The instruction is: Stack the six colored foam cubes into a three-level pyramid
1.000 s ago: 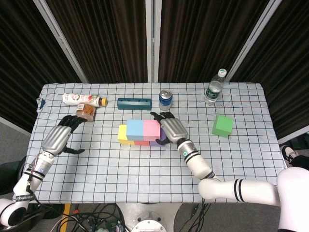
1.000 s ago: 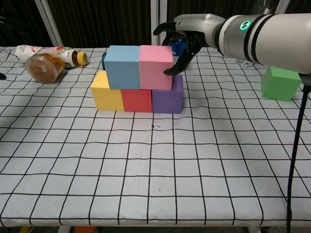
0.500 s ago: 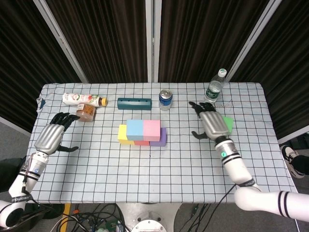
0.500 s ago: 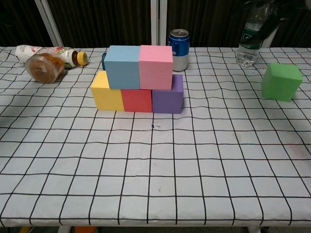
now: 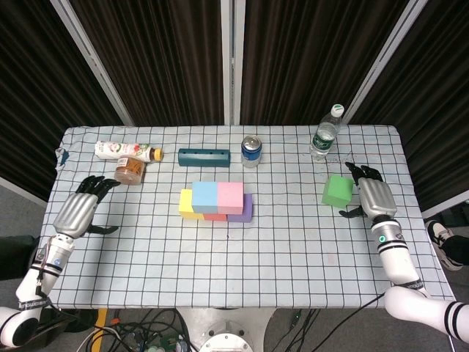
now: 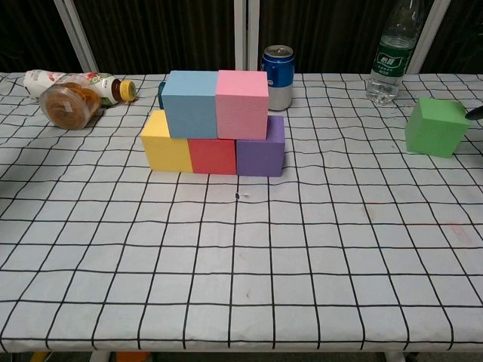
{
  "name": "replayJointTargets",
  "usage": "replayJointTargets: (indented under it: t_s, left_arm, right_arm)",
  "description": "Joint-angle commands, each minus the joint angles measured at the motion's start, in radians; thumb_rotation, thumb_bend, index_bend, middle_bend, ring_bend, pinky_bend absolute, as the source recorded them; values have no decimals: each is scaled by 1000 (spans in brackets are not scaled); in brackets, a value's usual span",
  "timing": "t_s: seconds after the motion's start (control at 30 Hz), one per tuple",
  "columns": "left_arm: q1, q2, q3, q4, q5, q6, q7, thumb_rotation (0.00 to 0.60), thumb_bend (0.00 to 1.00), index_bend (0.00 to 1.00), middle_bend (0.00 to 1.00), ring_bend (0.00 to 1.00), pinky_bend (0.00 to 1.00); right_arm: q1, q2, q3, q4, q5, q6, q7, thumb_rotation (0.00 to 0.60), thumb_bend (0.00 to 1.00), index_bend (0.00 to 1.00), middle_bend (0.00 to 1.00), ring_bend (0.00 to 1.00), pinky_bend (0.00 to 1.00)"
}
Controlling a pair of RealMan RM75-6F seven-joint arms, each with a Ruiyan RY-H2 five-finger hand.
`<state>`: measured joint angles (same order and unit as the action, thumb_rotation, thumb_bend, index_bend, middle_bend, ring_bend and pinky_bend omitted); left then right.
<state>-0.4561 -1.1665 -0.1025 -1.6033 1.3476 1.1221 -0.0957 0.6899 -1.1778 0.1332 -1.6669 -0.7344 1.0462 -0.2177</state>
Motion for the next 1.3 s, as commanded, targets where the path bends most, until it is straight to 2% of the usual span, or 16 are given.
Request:
replayJointTargets:
  t_s: [0.03, 0.27, 0.47, 0.67, 0.77, 0.83, 0.97, 1.13, 1.3]
  left_arm:
    - [-1, 3, 1, -5, -1, -7, -6, 600, 0, 166, 139, 62, 50]
    - [2, 14, 1, -19, -1, -14, -25, 600, 0, 166, 139, 61, 50]
    - [1, 17, 3, -15, -18, -39, -46, 600, 0, 166, 139, 61, 50]
    - [2, 18, -5, -18, -31, -42, -56, 600, 0, 166, 138, 61, 50]
    - [1, 20, -9, -18, -37, -47, -62, 600, 0, 166, 136, 62, 50]
    - [1, 23, -9, -20, -39, -49, -59, 600, 0, 166, 135, 62, 50]
    - [2, 28, -11, -25, -43, -50, -56, 600, 0, 166, 135, 61, 50]
    - [2, 35, -8, -34, -35, -49, -46, 600, 0, 166, 135, 62, 50]
    - [3, 39, -8, -39, -31, -41, -19, 600, 0, 166, 135, 61, 50]
  right_arm:
    - [-4, -64, 7, 95, 13, -29, 4, 600, 0, 0, 120, 17, 0]
    - [30, -169, 40, 290, 62, -120, -2, 600, 52, 0, 149, 17, 0]
    - [42, -243, 49, 426, 58, -197, 15, 600, 68, 0, 179, 17, 0]
    - [40, -297, 63, 521, 21, -243, 58, 600, 154, 0, 235, 21, 0]
    - [30, -306, 78, 528, -22, -240, 103, 600, 247, 4, 286, 44, 0]
    - [20, -275, 85, 480, -75, -241, 139, 600, 299, 13, 314, 55, 0]
    - [4, -145, 103, 301, -201, -235, 197, 600, 298, 13, 319, 61, 0]
    - [3, 58, 150, 38, -332, -233, 238, 600, 292, 14, 311, 60, 0]
    - [31, 198, 202, -128, -390, -254, 247, 600, 232, 17, 309, 60, 0]
